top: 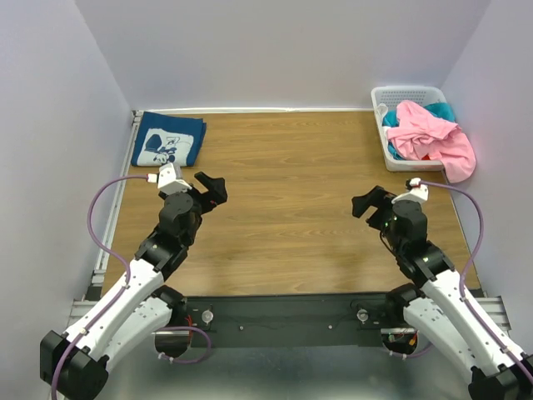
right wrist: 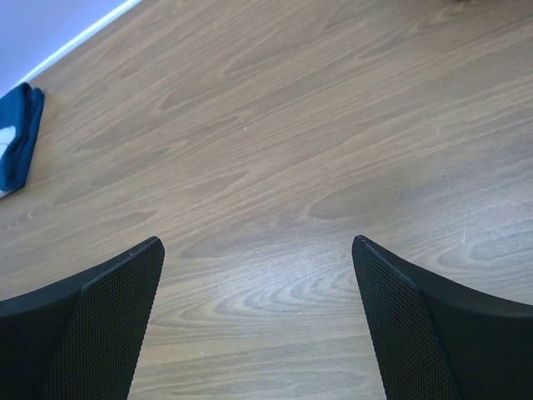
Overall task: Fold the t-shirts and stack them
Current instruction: Grab the tshirt from the pile
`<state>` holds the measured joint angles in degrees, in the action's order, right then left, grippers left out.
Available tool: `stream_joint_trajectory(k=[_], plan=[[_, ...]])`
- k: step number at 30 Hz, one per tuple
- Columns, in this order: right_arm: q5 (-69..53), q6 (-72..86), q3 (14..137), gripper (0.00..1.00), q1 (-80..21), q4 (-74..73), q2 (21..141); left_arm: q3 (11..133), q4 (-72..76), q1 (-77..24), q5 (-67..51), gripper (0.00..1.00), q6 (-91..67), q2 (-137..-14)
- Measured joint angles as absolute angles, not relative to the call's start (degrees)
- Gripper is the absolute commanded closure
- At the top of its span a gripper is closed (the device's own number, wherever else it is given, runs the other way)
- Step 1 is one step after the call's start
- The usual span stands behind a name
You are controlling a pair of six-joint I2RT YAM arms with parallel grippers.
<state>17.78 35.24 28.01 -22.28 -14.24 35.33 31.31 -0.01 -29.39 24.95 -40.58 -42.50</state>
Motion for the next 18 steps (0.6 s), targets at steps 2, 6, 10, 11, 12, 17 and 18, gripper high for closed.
stream_joint_trajectory(k=[2,6,10,11,12,17,18], plan=[[18.5,35.8,28.0,0.0,-22.3,-14.2,34.9,31.2,0.0,-29.4,25.0,0.02,-40.6,-42.2],[20.7,35.7,28.0,0.0,-22.3,-13.7,36.0,31.0,0.1,-29.4,25.0,0.02,-40.6,-42.1],[25.0,35.5,30.4,0.0,-22.3,-13.8,39.4,31.0,0.1,-29.4,25.0,0.02,-40.6,-42.1],[26.6,35.6,31.6,0.0,-22.3,-13.7,40.8,31.0,0.2,-29.4,24.9,0.02,-40.6,-42.1],[27.7,35.6,32.7,0.0,-22.3,-13.7,41.7,31.0,0.2,-29.4,25.0,0.02,-40.6,-42.1],[36.9,34.7,41.8,0.0,-22.3,-13.6,49.6,30.9,0.2,-29.4,25.1,0.02,-40.9,-42.0],[38.3,34.3,44.4,0.0,-22.3,-13.4,51.9,30.8,0.3,-29.4,25.2,0.02,-41.1,-41.6]])
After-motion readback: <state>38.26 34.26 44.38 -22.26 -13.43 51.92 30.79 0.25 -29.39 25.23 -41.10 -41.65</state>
